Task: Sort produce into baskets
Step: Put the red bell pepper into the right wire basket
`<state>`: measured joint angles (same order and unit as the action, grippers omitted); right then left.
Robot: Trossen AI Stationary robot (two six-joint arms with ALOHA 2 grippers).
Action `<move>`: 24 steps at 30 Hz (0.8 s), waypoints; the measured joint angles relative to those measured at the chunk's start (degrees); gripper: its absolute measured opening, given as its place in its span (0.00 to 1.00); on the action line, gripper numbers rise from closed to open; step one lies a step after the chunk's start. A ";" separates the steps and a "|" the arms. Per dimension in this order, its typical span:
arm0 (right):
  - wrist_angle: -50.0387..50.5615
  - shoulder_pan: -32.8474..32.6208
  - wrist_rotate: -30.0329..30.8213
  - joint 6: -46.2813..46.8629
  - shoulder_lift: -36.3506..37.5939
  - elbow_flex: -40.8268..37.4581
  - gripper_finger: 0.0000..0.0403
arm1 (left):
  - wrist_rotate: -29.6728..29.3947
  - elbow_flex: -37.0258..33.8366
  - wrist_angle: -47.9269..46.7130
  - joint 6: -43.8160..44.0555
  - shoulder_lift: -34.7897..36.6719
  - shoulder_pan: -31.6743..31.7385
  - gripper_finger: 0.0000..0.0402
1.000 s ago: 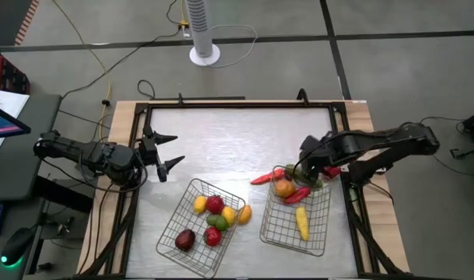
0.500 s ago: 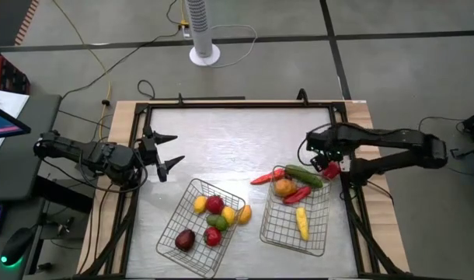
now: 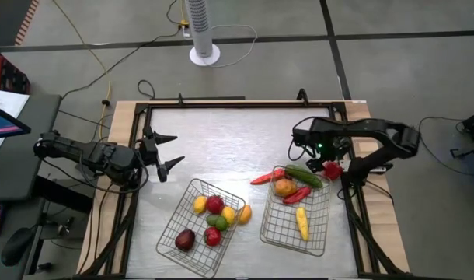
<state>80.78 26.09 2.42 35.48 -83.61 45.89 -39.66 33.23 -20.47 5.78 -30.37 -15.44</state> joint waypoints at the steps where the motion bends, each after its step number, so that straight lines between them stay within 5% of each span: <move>1: -0.03 0.14 -0.34 -0.57 -1.12 0.02 0.90 | 0.00 0.00 0.01 0.00 0.00 0.00 0.86; 10: -0.09 0.70 -2.98 -3.87 -9.35 0.13 0.87 | 0.02 0.00 -0.59 -0.59 0.00 0.00 0.86; 24: 1.33 -1.90 -2.40 -6.21 -11.62 3.91 0.61 | 0.02 0.00 -0.63 -0.61 0.00 0.00 0.86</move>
<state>82.11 24.19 0.02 29.27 -95.23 49.80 -39.64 33.23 -21.10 5.17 -30.37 -15.44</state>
